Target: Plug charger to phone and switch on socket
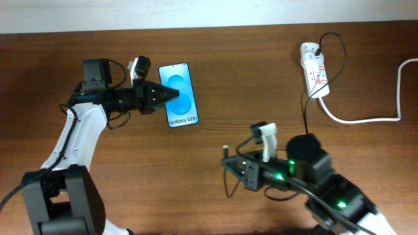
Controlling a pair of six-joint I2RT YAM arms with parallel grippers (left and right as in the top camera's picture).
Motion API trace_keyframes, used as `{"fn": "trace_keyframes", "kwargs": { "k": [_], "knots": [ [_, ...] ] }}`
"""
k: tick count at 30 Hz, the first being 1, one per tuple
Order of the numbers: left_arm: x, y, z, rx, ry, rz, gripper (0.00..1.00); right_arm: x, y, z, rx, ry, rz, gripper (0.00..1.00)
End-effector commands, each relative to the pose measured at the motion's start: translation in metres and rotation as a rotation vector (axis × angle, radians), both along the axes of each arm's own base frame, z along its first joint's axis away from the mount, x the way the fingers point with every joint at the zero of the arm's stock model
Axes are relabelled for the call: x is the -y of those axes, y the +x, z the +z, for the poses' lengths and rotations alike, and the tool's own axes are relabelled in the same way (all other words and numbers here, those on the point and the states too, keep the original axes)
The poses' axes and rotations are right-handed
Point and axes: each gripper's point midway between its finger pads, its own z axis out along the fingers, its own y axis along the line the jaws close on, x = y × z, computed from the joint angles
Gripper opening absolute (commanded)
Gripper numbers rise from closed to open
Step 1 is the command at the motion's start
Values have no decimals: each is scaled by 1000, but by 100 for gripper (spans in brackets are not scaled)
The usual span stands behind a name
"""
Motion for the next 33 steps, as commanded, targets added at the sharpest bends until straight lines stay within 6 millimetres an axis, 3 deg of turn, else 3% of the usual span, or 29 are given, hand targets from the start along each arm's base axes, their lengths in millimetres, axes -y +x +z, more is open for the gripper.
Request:
{"fn": "trace_keyframes", "kwargs": {
  "k": [1,9,12,24,33],
  "knots": [
    [0,-5,13,22,-56,-36,0,-22,-13,-25,-91,76,149,4],
    [0,-5,13,22,-56,-36,0,-61,2,-41,-90,172,346,4],
    [0,-5,13,22,-57,-36,0,-67,8,-51,-95,174,355,4],
    [13,-11,13,60,-54,-72,0,-70,28,-49,-28,170,282,4],
    [15,-12,13,63,-54,-80,0,-53,54,-50,-15,165,190,4]
  ]
}}
